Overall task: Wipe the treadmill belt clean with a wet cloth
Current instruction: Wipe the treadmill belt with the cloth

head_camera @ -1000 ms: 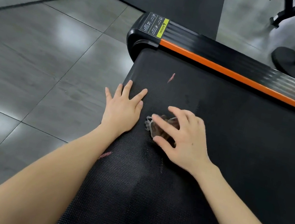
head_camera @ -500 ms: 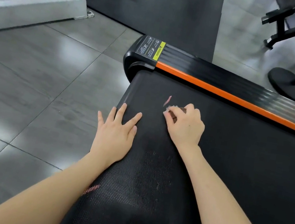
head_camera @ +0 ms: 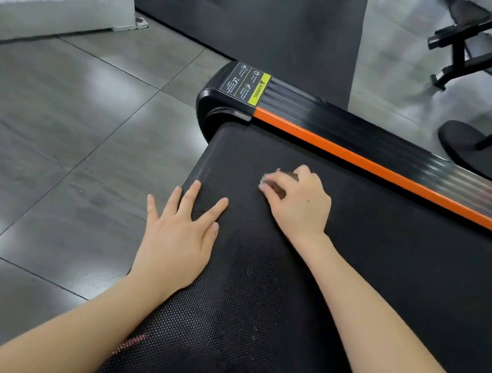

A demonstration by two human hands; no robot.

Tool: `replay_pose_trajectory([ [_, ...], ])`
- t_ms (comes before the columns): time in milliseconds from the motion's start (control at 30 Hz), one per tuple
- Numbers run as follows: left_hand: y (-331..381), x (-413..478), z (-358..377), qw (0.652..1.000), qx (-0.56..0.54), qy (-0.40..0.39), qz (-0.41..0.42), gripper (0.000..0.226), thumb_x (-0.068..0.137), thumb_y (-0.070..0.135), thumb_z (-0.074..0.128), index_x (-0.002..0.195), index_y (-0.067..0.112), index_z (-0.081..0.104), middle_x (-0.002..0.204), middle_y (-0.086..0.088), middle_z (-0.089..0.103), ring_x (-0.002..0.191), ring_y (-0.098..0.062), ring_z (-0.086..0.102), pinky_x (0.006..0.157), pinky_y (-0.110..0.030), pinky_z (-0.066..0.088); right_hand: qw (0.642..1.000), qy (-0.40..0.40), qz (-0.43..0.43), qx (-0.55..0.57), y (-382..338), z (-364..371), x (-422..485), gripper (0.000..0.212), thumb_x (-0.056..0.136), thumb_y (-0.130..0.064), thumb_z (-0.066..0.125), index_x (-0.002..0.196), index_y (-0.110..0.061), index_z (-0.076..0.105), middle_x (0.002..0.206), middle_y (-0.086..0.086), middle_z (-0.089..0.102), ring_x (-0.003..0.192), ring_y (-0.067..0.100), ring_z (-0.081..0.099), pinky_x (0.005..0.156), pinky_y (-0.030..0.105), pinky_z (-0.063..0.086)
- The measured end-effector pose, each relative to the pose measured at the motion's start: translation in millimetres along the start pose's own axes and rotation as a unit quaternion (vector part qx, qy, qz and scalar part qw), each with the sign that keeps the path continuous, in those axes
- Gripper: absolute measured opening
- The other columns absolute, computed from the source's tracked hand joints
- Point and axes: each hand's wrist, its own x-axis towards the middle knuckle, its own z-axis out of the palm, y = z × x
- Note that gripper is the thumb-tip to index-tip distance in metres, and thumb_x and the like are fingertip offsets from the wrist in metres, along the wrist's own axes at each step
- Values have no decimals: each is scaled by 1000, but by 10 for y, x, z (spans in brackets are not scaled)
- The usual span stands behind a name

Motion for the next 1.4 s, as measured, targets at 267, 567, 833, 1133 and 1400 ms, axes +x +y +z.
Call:
replay_pose_trajectory([
  [267, 11, -1, -18, 1000, -8, 0, -2, 60, 89, 50, 4, 142, 45, 32, 156, -9, 21, 142, -34, 20, 111, -62, 8, 999, -15, 41, 11, -118, 10, 57, 25, 86, -53, 59, 95, -34, 73, 92, 2, 55, 84, 21, 51, 60, 26, 33],
  [567, 20, -7, -22, 1000, -3, -1, -3, 61, 89, 50, 2, 143, 45, 29, 157, -9, 19, 143, -34, 19, 111, -61, 6, 984, -32, 166, -46, 112, -30, 449, 35, 93, -50, 50, 111, -26, 68, 105, 5, 54, 99, 25, 50, 69, 30, 32],
  [833, 26, -7, -23, 1000, 15, 3, 0, 56, 91, 47, 11, 140, 43, 38, 152, -12, 30, 138, -37, 30, 108, -65, 14, 982, -86, 152, -66, 73, -35, 430, 67, 76, -81, 40, 108, -26, 61, 109, 6, 49, 102, 25, 46, 74, 35, 37],
  [1133, 23, 3, -15, 1000, 14, 3, -6, 57, 90, 49, 9, 140, 45, 36, 153, -10, 28, 139, -35, 29, 110, -63, 12, 997, -13, 74, 2, -160, 64, 145, 36, 85, -58, 54, 84, -24, 65, 92, 4, 56, 84, 25, 53, 65, 31, 43],
  [1400, 7, -8, -9, 1000, 6, -1, -9, 58, 90, 50, 5, 141, 47, 32, 155, -7, 25, 141, -33, 25, 111, -61, 9, 994, -21, 112, 4, -17, 163, 522, 38, 84, -61, 55, 92, -26, 66, 97, 0, 55, 91, 21, 52, 65, 28, 37],
])
